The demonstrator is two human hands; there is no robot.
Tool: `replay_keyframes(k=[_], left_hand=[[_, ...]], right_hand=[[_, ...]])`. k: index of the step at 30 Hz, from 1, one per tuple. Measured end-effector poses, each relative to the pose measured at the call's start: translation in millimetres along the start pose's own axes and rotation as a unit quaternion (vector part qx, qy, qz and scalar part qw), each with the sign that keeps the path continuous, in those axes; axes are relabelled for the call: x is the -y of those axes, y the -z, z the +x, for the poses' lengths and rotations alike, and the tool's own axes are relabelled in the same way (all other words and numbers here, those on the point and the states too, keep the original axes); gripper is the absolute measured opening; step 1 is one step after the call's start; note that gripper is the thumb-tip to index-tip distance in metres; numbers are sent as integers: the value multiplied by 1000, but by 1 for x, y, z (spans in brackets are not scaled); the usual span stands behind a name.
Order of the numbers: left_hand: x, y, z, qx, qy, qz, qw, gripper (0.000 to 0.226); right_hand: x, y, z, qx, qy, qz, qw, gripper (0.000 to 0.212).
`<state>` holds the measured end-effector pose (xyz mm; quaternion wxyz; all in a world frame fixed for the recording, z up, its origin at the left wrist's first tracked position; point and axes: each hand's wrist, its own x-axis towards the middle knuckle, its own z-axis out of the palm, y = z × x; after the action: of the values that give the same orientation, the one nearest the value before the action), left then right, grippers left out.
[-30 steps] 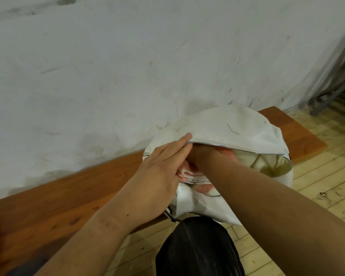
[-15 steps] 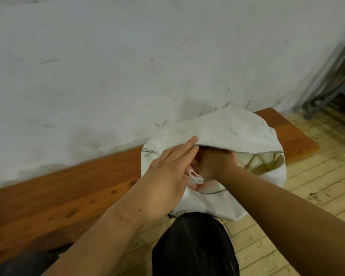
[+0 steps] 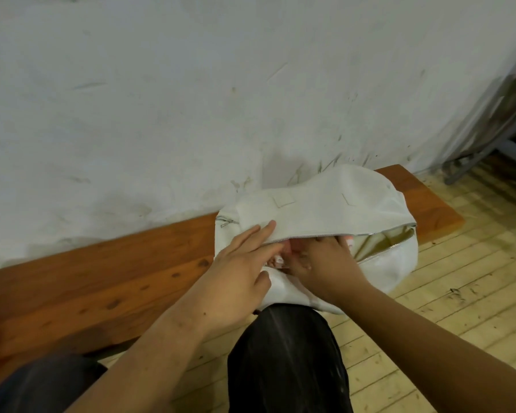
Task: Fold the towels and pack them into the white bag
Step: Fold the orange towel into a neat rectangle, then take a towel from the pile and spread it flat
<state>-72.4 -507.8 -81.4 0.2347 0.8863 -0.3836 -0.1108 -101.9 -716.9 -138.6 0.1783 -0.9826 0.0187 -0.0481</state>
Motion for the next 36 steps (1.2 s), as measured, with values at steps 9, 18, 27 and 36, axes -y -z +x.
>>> replay_keyframes(k=[9,18,27,36], left_hand=[[31,-13,-47,-16,32,-79,996,43],[89,3,-143,-23,110,-57,992,41],[163,28,-234,-113,258,-6,960,37],[260,101,-322,-271,509,204,791,66]], right_hand=[[64,7,-62,-143,7,224,964,8],[163,-36,-36,-1,49,343,938,14],[209,-117,-25,179,10,408,895,14],[229,-139,-15,233,-12,427,874,13]])
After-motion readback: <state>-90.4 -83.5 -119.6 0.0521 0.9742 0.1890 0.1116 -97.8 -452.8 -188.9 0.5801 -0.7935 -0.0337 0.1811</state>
